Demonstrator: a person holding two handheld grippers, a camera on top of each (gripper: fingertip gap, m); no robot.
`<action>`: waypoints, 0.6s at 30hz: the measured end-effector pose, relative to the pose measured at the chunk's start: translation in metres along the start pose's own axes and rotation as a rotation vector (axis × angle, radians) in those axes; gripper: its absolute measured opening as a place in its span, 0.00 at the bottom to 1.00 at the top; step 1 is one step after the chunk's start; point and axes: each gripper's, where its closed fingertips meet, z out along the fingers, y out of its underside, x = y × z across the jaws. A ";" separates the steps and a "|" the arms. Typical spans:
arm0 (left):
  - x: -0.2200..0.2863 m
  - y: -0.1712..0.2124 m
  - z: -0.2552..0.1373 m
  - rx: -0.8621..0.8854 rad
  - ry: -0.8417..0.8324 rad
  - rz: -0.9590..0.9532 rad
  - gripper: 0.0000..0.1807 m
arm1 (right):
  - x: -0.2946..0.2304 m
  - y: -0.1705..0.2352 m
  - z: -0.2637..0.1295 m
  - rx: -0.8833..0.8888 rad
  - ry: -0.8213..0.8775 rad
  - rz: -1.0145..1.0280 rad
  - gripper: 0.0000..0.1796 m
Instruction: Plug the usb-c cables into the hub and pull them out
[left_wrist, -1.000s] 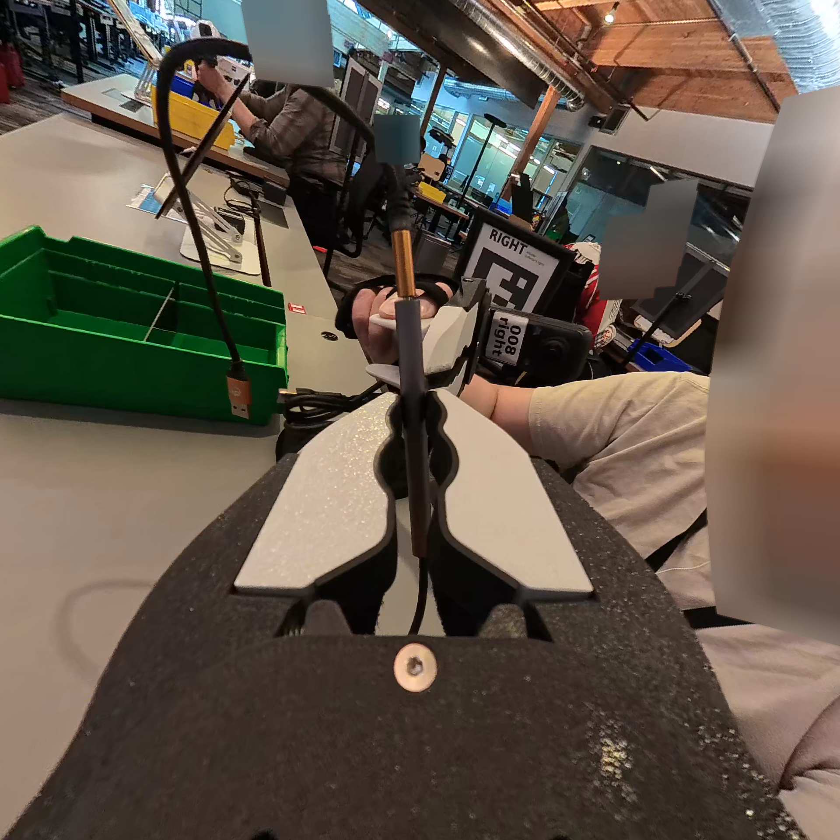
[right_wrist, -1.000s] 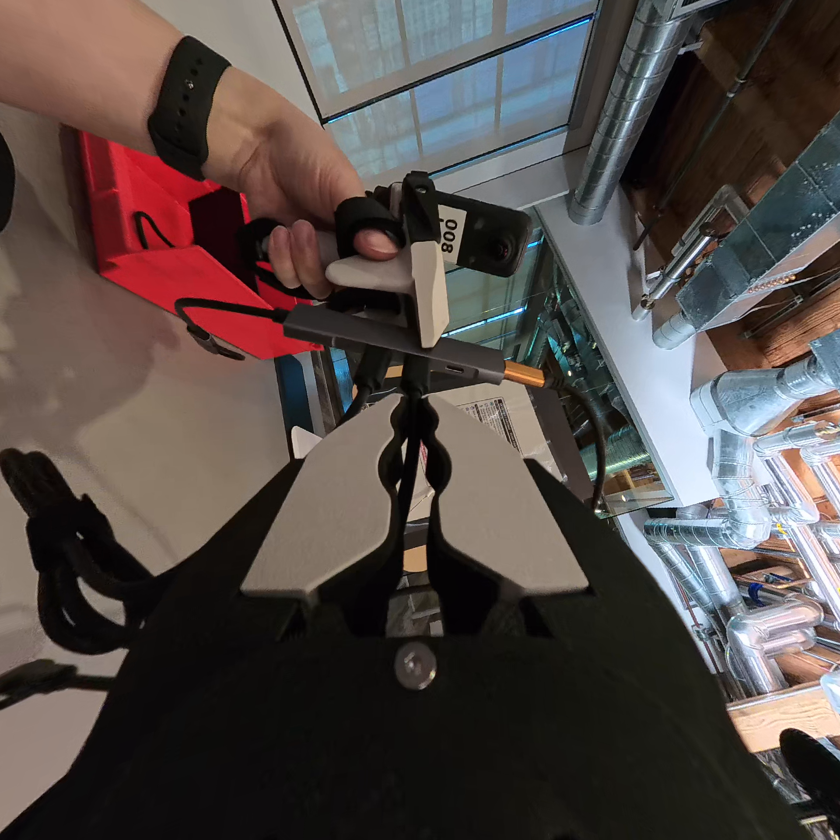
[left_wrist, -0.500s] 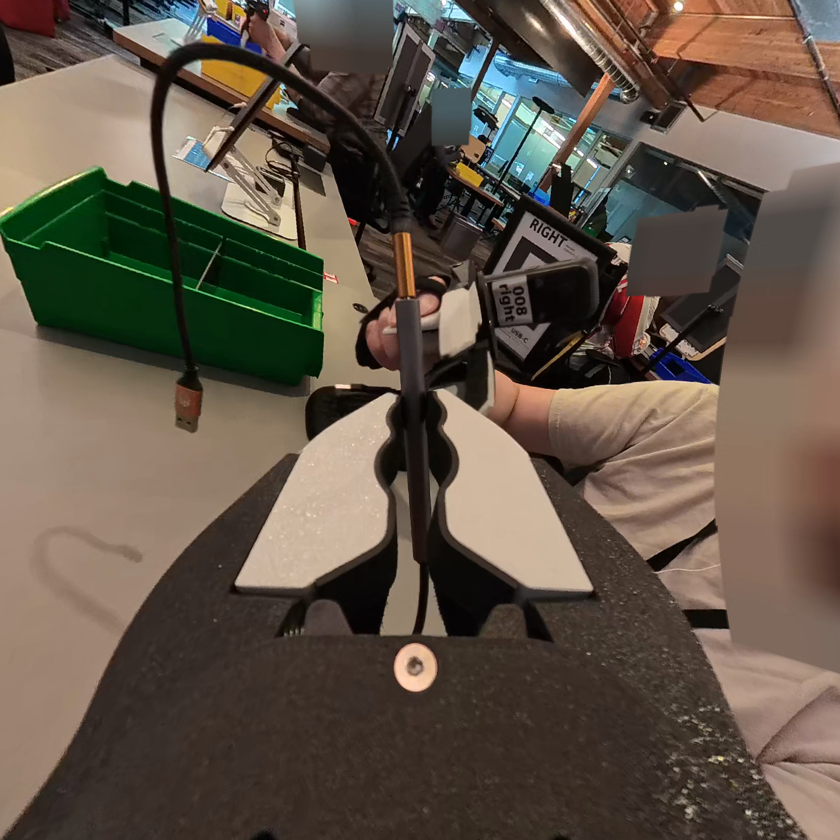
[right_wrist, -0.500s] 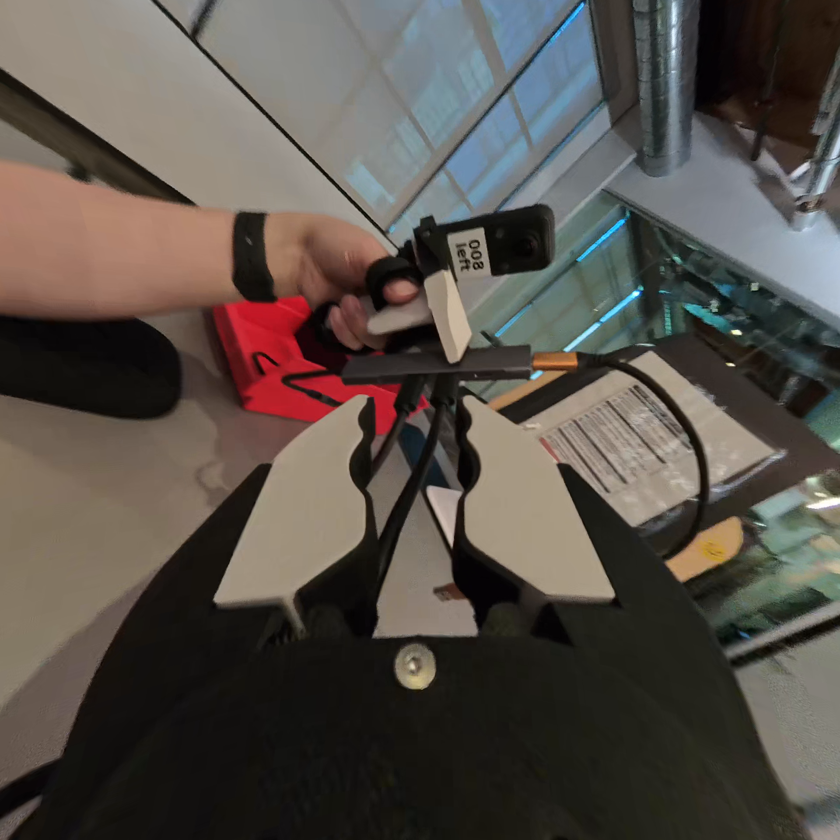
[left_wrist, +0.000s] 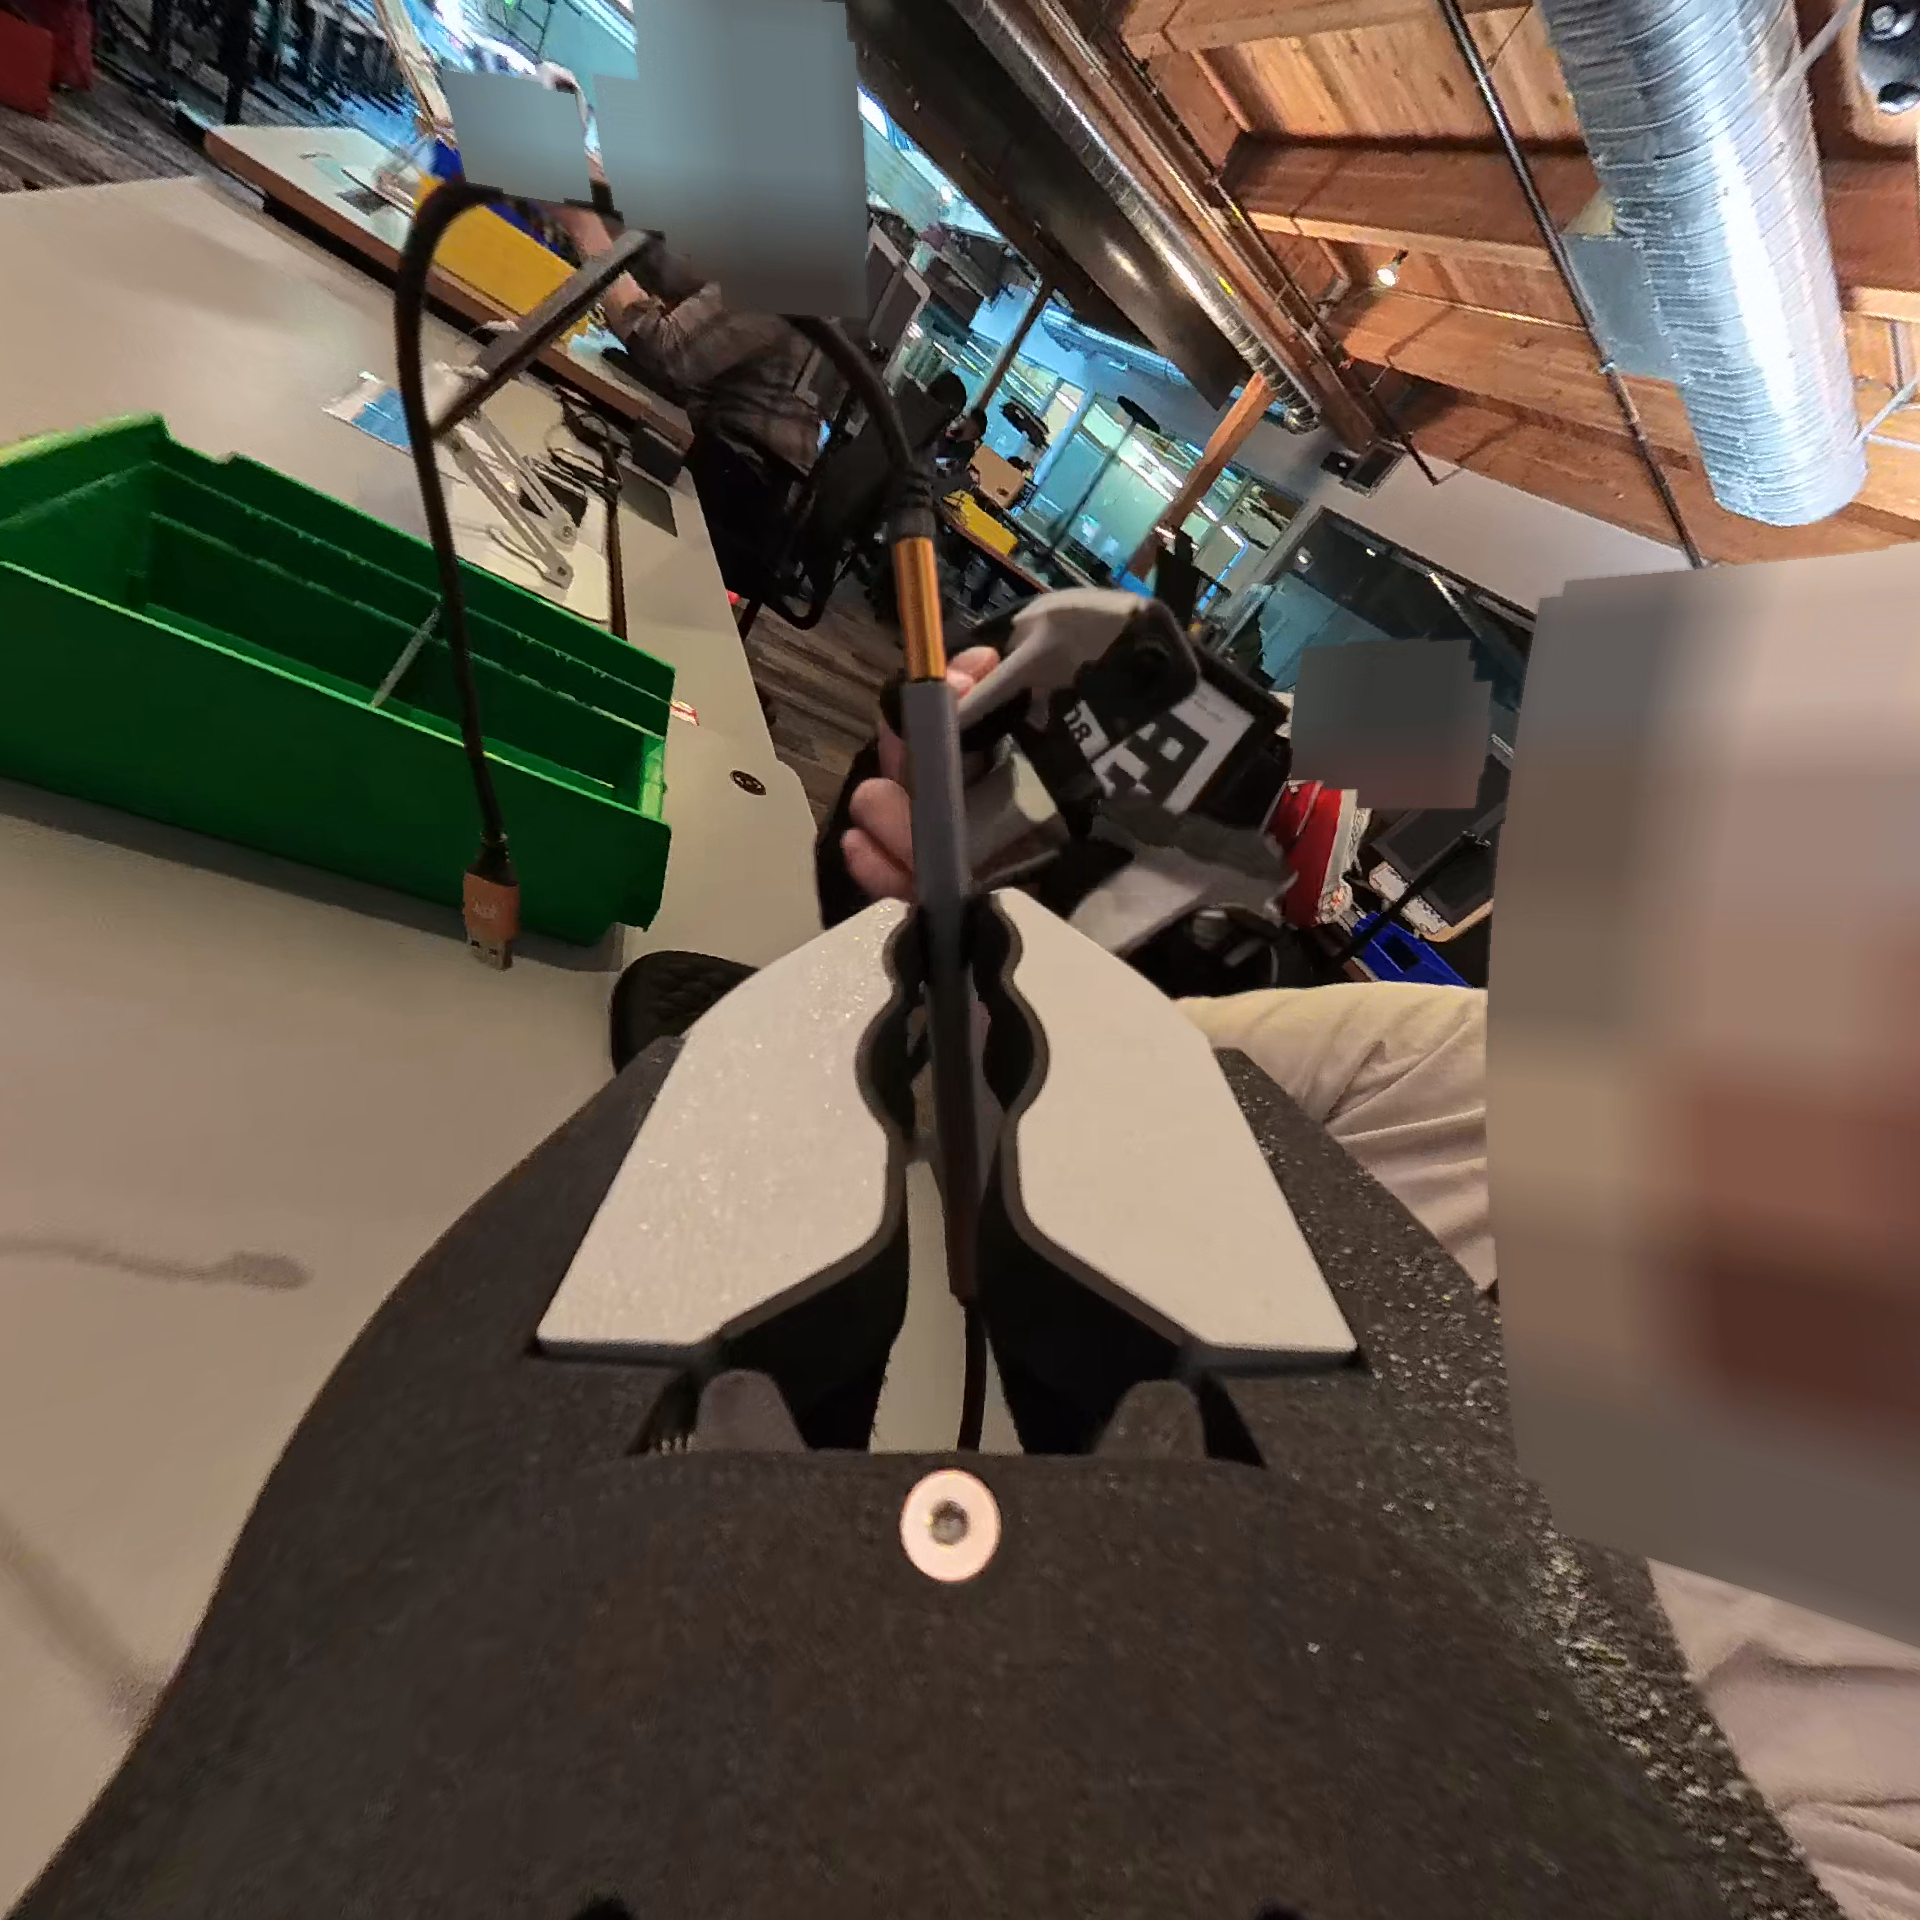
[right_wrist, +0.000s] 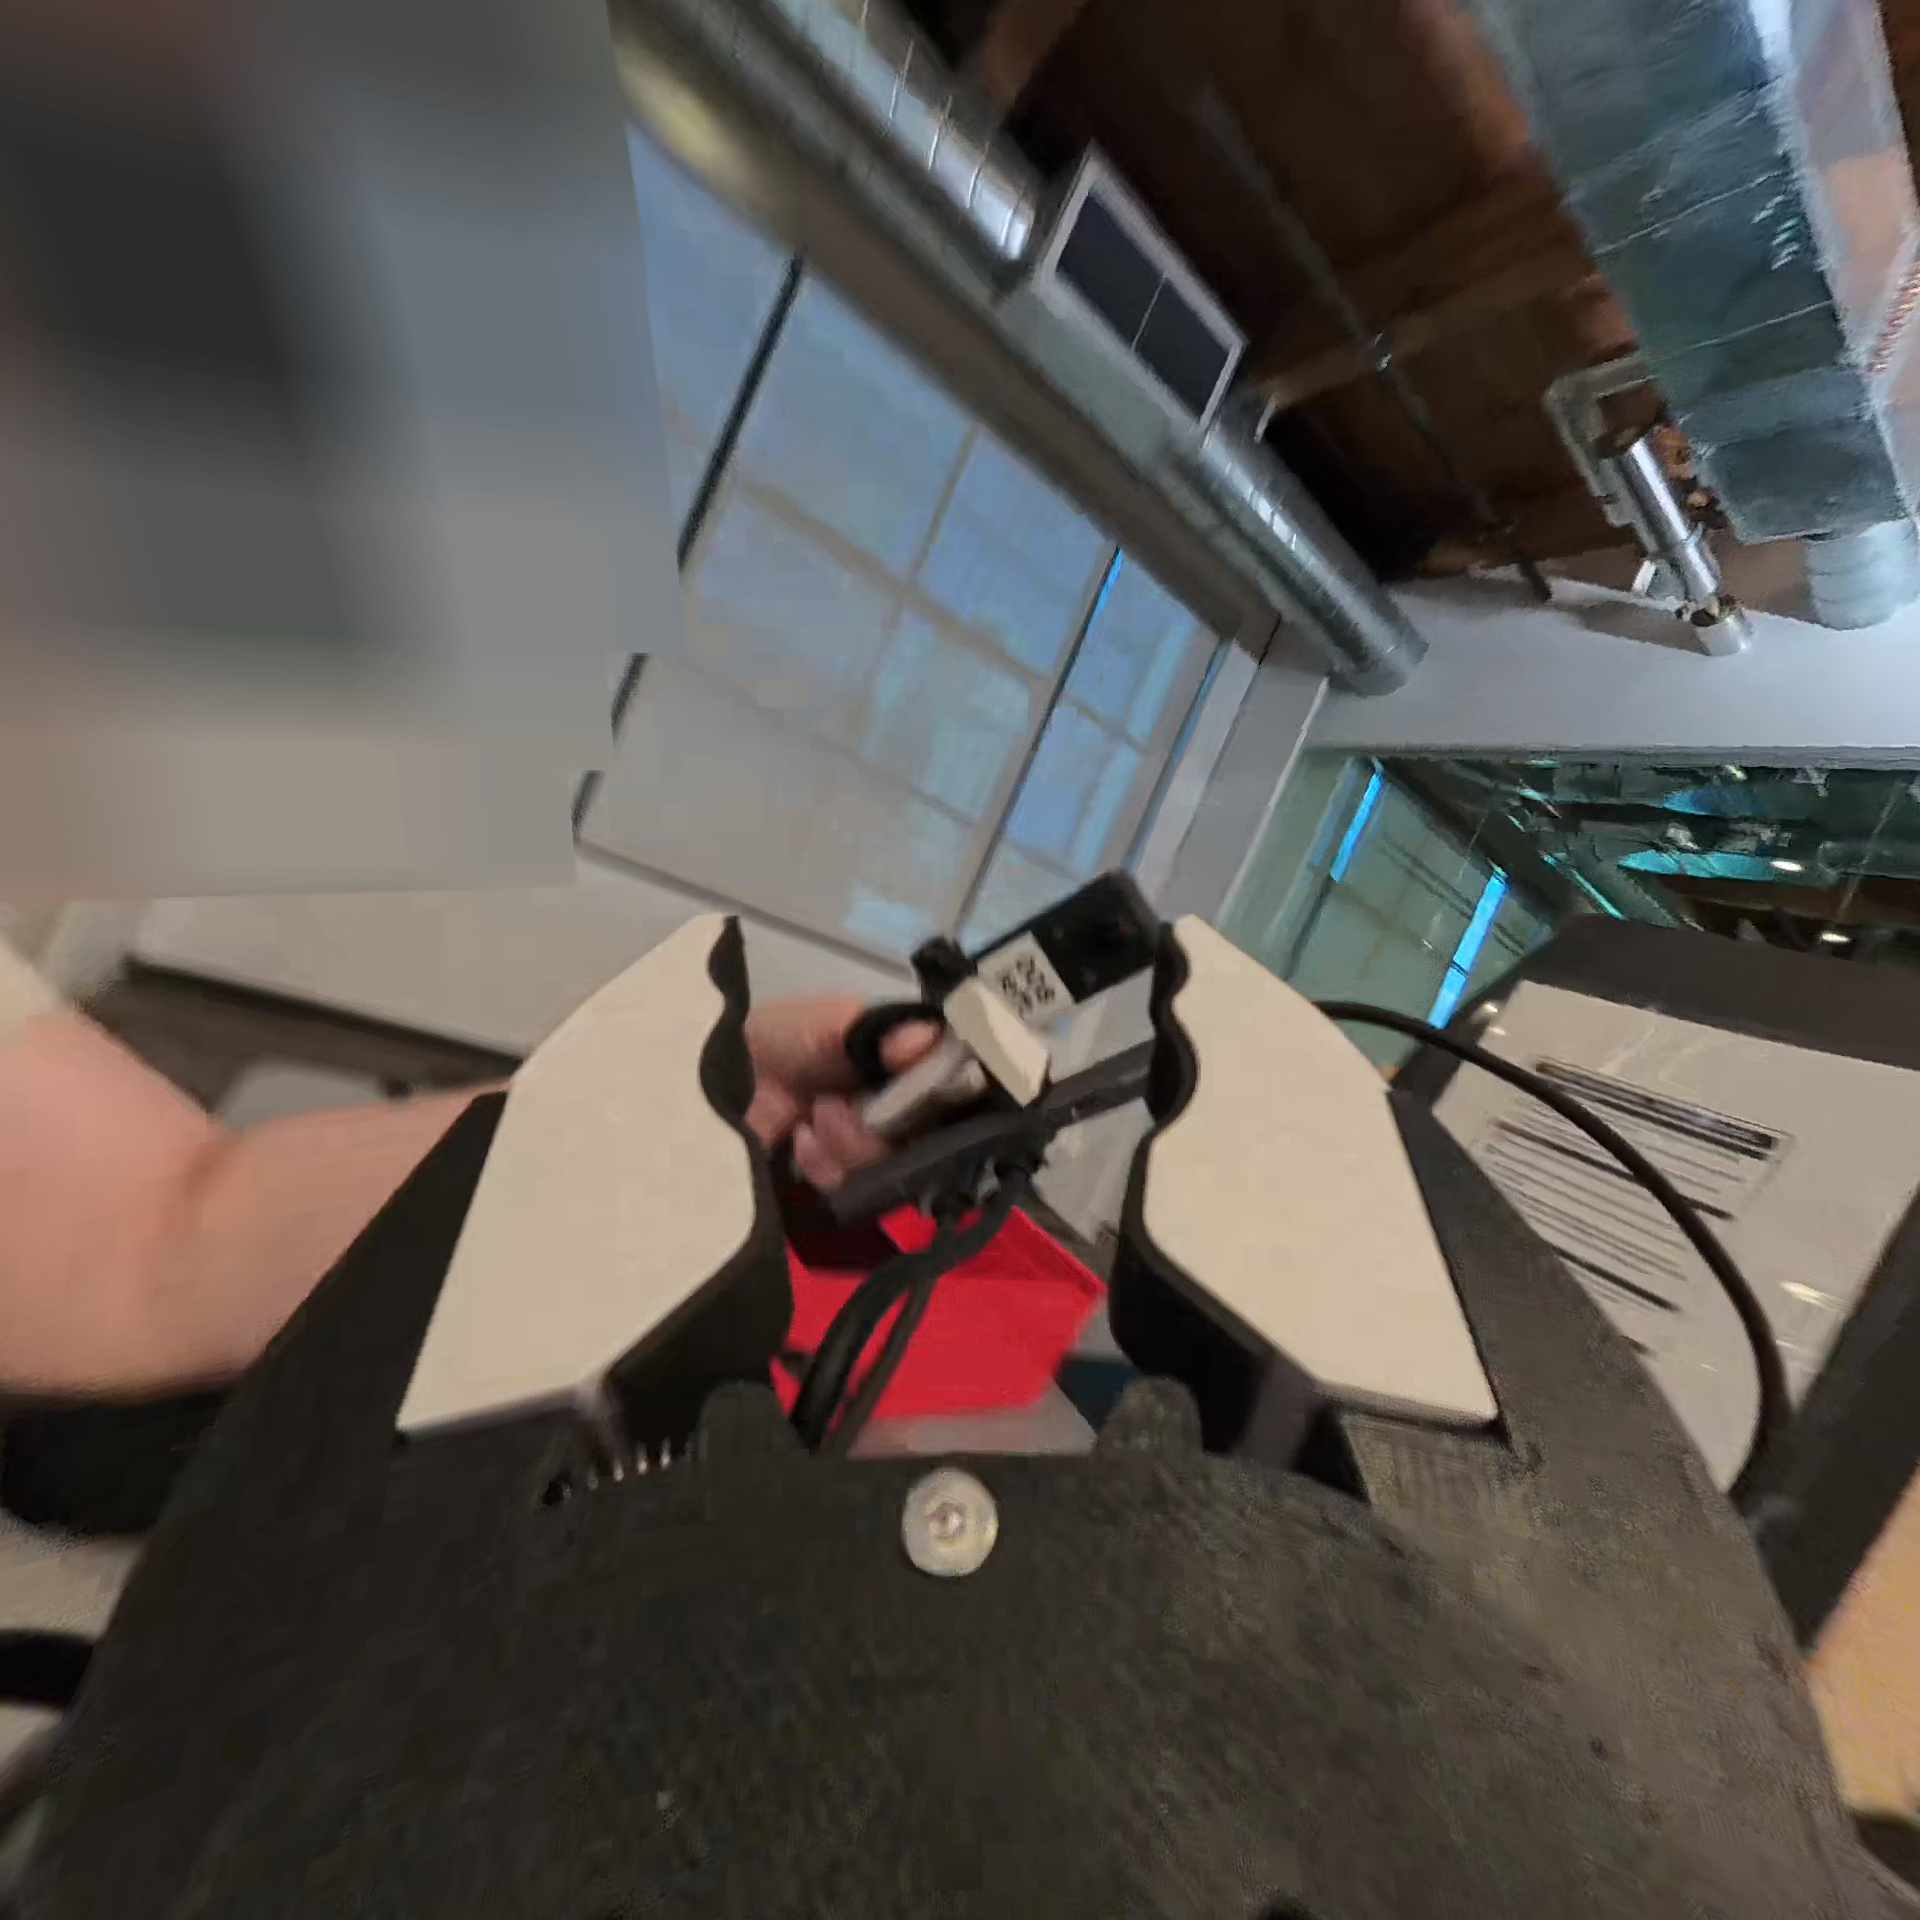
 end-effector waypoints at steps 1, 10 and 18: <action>-0.001 -0.002 -0.003 0.013 -0.018 0.006 0.05 | 0.006 -0.014 -0.004 0.087 0.004 0.078 0.44; -0.008 0.002 -0.012 -0.035 -0.118 0.060 0.05 | 0.056 0.002 -0.018 -0.113 0.209 -0.095 0.47; -0.006 0.010 -0.005 -0.077 -0.084 0.012 0.05 | 0.035 0.060 0.008 -0.647 -0.012 -1.154 0.42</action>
